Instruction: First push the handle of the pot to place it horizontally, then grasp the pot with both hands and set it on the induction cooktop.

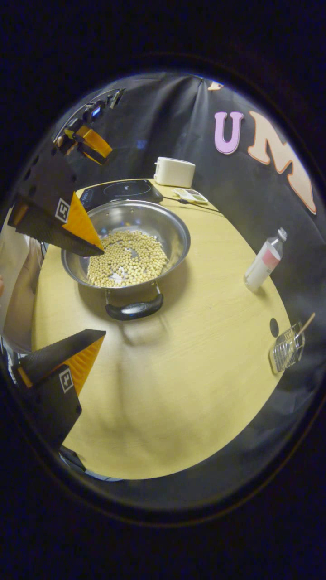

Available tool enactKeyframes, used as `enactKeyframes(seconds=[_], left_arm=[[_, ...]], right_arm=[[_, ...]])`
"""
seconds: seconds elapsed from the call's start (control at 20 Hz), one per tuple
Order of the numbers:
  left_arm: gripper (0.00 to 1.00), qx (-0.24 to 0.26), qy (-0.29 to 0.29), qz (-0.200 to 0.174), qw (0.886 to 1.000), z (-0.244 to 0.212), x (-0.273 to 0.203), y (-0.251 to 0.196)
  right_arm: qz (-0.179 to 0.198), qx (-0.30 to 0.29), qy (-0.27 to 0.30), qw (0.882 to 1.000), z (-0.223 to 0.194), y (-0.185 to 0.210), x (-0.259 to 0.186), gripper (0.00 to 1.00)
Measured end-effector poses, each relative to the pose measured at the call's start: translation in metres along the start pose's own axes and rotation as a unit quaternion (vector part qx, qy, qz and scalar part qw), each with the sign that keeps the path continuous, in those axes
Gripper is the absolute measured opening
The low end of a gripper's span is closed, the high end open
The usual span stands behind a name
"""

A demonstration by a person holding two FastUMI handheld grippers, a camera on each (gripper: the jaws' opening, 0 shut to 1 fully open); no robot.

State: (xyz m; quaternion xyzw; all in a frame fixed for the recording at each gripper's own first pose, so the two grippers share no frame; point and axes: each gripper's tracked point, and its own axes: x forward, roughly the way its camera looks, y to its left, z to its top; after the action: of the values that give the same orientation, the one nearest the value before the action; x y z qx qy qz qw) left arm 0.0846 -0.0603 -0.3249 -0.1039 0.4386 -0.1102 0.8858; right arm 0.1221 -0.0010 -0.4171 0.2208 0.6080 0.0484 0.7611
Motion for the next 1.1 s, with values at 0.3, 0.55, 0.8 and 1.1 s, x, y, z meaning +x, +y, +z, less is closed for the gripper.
enactKeyframes(seconds=[0.3, 0.55, 0.8, 1.1], left_arm=[[0.96, 0.008, 0.067, 0.029, 0.997, -0.03, 0.043, 0.015], [0.96, 0.061, 0.121, 0.068, 0.988, -0.053, 0.075, 0.029], [0.96, 0.058, 0.166, 0.081, 0.981, -0.068, 0.101, 0.037], [0.94, 0.045, 0.204, 0.092, 0.974, -0.081, 0.125, 0.041]], right_arm=[[0.002, 0.006, 0.026, 1.0, 0.014, -0.003, 0.021, 0.89], [0.003, 0.008, 0.051, 0.999, 0.022, -0.009, 0.042, 0.89], [0.003, 0.002, 0.079, 0.997, 0.014, -0.009, 0.063, 0.98], [0.01, 0.005, 0.106, 0.994, 0.01, -0.007, 0.084, 0.98]])
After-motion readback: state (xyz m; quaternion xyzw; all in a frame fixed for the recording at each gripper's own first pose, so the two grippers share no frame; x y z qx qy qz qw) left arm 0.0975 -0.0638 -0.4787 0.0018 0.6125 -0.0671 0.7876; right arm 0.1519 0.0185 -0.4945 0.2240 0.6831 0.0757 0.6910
